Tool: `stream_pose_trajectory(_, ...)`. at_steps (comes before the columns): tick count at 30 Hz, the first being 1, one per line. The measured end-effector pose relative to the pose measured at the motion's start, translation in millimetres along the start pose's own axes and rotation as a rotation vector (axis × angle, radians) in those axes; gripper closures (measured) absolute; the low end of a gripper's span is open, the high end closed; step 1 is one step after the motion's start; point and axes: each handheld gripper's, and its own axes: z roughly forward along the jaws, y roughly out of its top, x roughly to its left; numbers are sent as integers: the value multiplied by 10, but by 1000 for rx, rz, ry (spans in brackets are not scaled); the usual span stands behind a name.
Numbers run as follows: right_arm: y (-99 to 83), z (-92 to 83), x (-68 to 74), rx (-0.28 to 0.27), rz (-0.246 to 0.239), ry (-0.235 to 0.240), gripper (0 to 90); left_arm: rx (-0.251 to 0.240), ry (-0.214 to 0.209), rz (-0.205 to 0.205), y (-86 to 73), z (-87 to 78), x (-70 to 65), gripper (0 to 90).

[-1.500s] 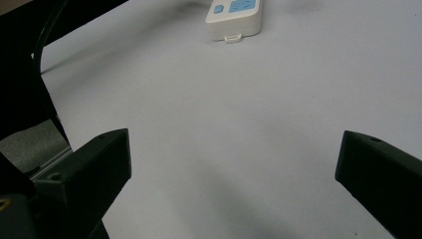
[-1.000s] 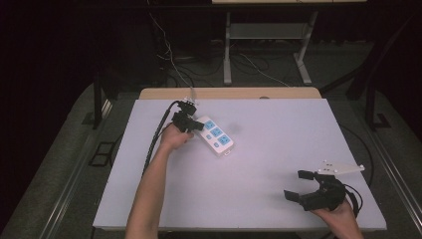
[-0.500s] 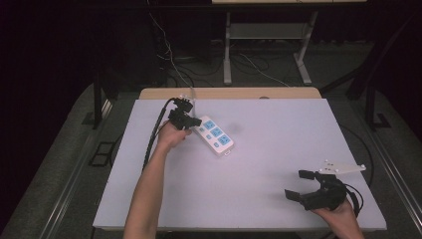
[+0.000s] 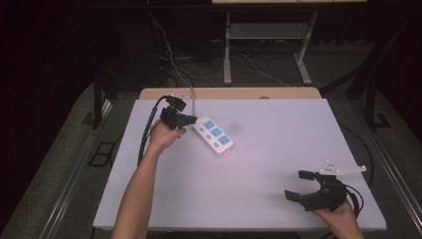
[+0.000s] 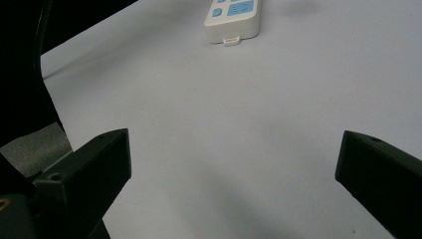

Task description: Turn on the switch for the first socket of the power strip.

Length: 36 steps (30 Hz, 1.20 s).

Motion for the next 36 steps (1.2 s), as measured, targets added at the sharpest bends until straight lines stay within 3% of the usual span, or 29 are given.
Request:
stream_pose_trajectory(4,-1,5,2,-1,0,2,7,-19,-4,8,-65,-111,-45,781)
stream_pose_trajectory(8,1,6,8,-3,-2,3,7,-40,-11,-23,-135,-222,-49,569)
stream_pose_trajectory(12,2,4,11,-5,-1,3,7,-76,-34,-42,-249,-340,-64,413)
stream_pose_trajectory(15,1,0,6,-7,-1,4,7,-76,-42,-48,-327,-401,-83,242)
stream_pose_trajectory(21,1,-4,10,-9,1,7,7,-66,-63,-54,-439,-500,-150,21)
stream_pose_trajectory(27,0,6,18,-5,-2,9,7,-87,-68,-24,-592,-584,-297,0)
stream_pose_trajectory(36,1,8,24,-4,-1,10,7,-132,-63,-11,-818,-669,-447,0)
